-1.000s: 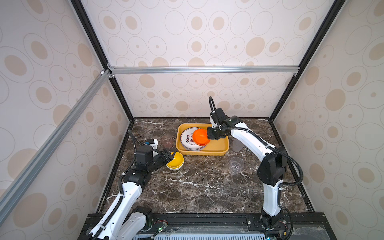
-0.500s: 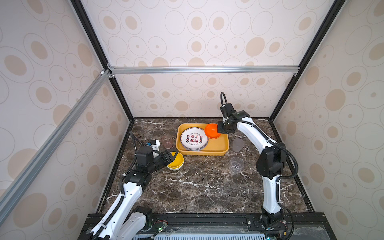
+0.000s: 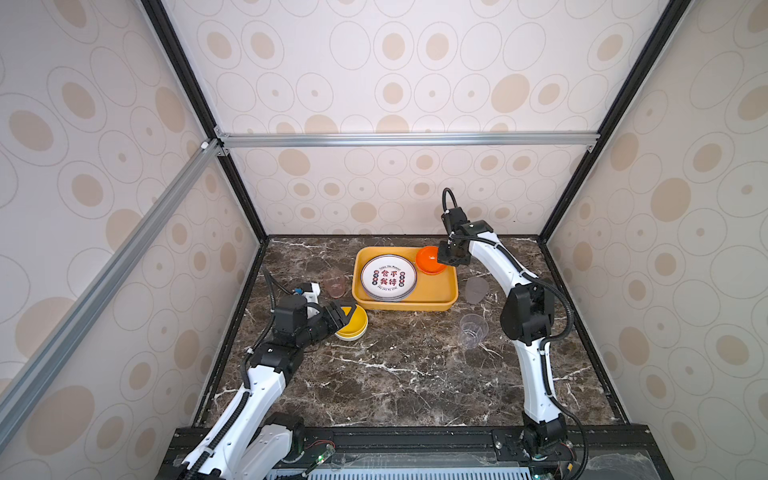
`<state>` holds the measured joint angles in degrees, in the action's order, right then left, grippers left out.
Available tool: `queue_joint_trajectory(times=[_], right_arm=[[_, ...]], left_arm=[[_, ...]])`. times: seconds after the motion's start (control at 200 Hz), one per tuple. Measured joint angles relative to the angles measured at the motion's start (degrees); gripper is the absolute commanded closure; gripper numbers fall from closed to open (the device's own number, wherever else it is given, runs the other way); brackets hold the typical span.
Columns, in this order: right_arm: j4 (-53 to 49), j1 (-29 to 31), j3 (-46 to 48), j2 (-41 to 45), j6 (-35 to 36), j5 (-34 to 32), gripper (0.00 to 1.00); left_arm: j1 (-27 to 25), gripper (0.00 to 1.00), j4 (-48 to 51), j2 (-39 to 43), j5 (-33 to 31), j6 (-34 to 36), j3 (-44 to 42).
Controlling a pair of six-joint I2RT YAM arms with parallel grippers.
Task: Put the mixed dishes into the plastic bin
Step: 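Lower the orange bowl into the bin beside the plates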
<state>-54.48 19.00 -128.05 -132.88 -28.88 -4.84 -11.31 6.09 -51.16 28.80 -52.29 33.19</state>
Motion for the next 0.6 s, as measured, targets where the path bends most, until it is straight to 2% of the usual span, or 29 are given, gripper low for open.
queue_joint_trajectory(times=[0.6], right_arm=[[-0.90, -1.18, -7.72, -7.10, -1.70, -0.74, 0.99]], left_arm=[[-0.02, 0.36, 0.04, -0.42, -0.63, 0.02, -0.28]])
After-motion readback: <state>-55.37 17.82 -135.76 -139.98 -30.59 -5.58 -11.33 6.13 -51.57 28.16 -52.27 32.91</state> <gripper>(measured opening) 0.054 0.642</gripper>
